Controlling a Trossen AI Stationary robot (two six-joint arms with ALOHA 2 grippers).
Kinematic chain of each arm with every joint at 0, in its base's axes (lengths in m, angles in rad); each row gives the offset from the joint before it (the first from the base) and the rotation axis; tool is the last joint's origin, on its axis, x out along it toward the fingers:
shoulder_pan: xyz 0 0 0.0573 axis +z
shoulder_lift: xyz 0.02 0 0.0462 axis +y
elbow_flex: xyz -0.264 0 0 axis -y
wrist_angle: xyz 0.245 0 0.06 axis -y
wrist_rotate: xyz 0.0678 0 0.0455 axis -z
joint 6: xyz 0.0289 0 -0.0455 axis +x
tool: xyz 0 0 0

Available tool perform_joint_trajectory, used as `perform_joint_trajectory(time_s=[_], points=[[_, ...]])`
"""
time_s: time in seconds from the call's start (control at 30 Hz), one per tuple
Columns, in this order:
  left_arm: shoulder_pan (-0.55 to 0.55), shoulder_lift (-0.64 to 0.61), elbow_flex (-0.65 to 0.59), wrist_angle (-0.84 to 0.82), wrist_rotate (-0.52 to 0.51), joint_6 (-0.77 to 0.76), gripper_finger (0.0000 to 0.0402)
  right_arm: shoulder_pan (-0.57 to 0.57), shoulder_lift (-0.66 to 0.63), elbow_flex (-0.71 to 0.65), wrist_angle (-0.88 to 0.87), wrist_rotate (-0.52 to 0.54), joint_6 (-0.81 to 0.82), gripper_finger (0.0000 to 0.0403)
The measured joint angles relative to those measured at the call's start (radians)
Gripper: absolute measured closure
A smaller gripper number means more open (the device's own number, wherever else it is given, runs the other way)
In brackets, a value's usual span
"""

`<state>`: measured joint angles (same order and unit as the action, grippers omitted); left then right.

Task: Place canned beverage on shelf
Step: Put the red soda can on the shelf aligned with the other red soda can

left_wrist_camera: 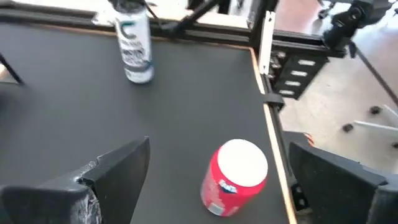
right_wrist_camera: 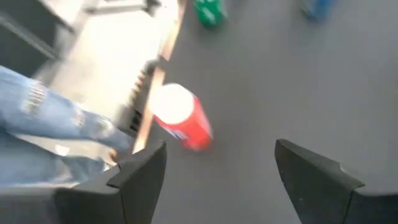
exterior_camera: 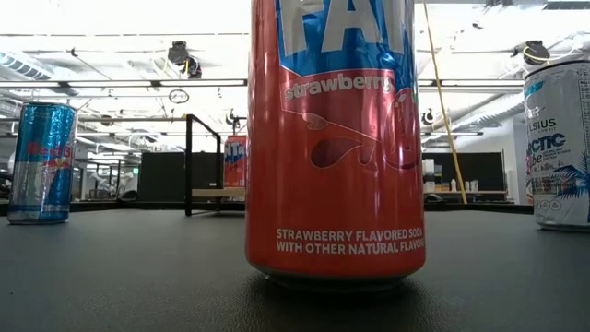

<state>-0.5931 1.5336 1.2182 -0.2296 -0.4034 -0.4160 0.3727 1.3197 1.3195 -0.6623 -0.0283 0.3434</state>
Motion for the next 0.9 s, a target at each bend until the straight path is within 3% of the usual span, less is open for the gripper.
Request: perform_joint_trajectory(time_s=[0.23,0.47,0.67,0.9], points=[[0.003,0.002,0.0,0.004,0.011,-0.056,0.0023,0.036,0.084,-0.146,0.371,-0.104,-0.133,0.0112],[-0.019,0.002,0.0,-0.05,0.008,-0.1,0.0023,0.058,0.233,-0.153,0.481,-0.107,-0.307,0.0063],[-0.018,0.002,0.0,-0.081,0.025,-0.2,0.0023,0.061,0.344,-0.153,0.621,-0.153,-0.353,0.0014],[-0.018,0.002,0.0,-0.135,0.036,-0.234,0.0023,0.056,0.441,-0.152,0.748,-0.213,-0.326,0.0006]])
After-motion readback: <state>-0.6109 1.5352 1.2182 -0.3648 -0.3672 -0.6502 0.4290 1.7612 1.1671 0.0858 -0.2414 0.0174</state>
